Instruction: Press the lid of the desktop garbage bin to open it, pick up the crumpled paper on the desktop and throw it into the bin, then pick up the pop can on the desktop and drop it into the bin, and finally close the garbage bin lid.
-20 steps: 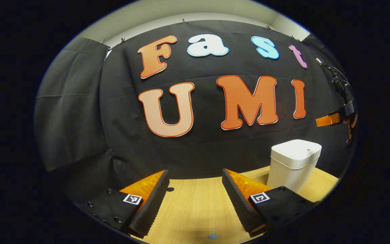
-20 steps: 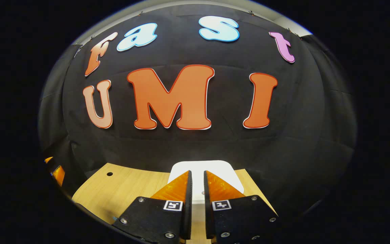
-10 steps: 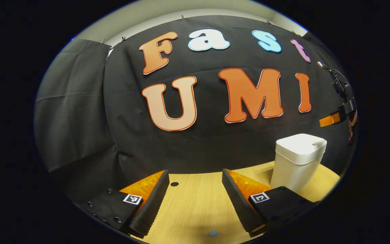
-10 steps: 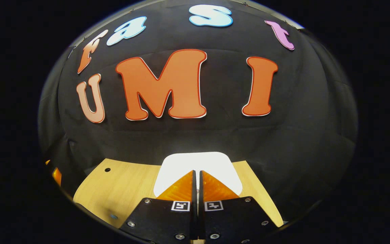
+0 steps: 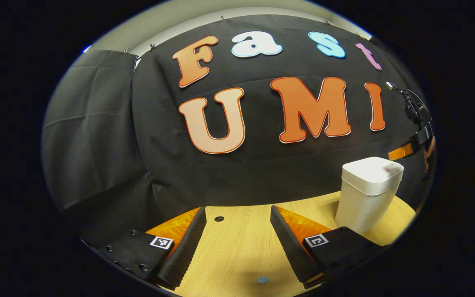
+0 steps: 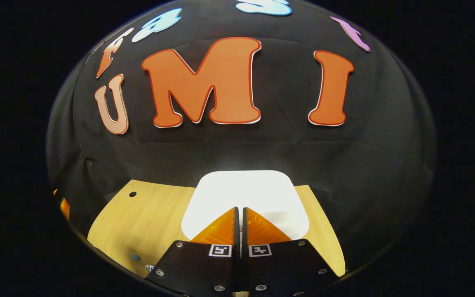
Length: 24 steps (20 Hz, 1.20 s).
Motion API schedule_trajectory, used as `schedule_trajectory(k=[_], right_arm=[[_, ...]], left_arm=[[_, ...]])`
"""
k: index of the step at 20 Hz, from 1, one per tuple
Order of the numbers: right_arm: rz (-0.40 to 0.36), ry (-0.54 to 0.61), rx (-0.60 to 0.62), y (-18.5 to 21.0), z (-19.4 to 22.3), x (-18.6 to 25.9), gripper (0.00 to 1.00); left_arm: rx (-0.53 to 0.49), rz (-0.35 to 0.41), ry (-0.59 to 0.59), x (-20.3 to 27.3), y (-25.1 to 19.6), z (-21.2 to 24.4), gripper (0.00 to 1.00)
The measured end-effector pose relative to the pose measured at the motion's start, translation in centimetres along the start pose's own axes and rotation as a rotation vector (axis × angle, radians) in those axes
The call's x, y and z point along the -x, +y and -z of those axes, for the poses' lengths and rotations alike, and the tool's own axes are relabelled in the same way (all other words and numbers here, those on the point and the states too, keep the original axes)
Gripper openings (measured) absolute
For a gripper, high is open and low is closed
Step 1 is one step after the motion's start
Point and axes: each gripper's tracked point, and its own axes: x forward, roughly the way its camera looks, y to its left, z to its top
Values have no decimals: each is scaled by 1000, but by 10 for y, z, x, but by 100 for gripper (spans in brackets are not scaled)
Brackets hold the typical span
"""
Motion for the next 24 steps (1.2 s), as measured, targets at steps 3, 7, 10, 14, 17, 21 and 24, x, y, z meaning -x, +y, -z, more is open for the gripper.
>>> schedule_trajectory(k=[3, 7, 10, 14, 17, 21, 24], right_arm=[[-7, 26, 2, 0, 7, -8, 1], [-12, 62, 14, -2, 19, -14, 1], [-24, 80, -5, -1, 24, -15, 1], [-20, 77, -22, -1, 27, -16, 1], [-8, 83, -28, -1, 27, -15, 1], [-27, 80, -49, 1, 25, -15, 1], [-42, 61, -10, 1, 18, -12, 1]], left_arm=[[0, -15, 14, 0, 1, 3, 100], [1, -28, 26, 2, -1, 7, 99], [-5, -27, 31, 4, -4, 9, 100], [-8, -22, 38, 4, -10, 10, 100], [-4, -14, 43, 5, -15, 10, 100], [-12, -7, 27, 7, -22, 4, 97], [-19, -23, 16, 11, -20, 1, 99]])
